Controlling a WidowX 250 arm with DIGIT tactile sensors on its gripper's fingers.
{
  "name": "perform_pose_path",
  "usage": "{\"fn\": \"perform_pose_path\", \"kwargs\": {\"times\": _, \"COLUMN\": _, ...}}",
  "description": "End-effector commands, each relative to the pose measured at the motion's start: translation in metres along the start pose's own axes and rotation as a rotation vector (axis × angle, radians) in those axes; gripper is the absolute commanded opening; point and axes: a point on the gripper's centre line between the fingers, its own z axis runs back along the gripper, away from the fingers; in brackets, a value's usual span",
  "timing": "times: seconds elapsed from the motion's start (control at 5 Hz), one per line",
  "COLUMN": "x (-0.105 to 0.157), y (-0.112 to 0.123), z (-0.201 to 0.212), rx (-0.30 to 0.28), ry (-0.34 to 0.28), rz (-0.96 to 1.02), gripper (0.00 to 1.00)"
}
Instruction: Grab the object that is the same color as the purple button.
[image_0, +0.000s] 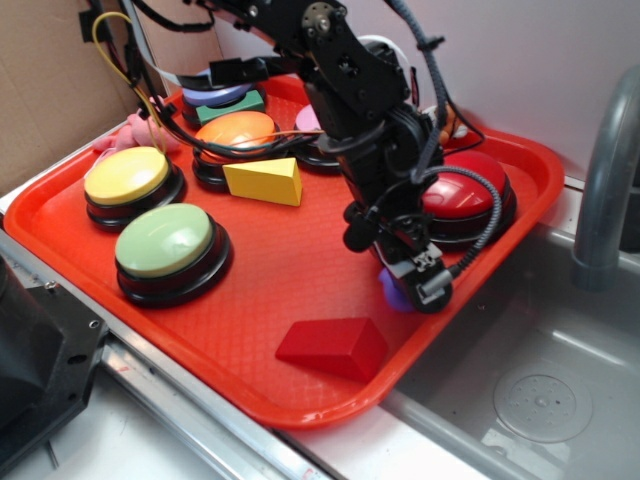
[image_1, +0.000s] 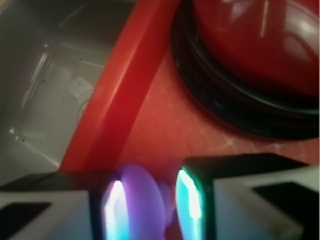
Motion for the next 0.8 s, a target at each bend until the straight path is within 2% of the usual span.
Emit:
{"fn": "perform_pose_path", "kwargs": {"times": 0.0, "x": 0.003, "y": 0.058, "z": 0.096, "rx": 0.350, "ry": 0.043, "rz": 0.240, "gripper": 0.00}}
{"fn": "perform_pose_path", "kwargs": {"times": 0.4, "x": -0.021, "y": 0.110, "z": 0.149, "rx": 0.405, "ry": 0.043, "rz": 0.494, "gripper": 0.00}}
{"fn": "perform_pose_path", "kwargs": {"times": 0.6, "x": -0.030, "y": 0.127, "z": 0.162, "rx": 0.424, "ry": 0.057, "rz": 0.562, "gripper": 0.00}}
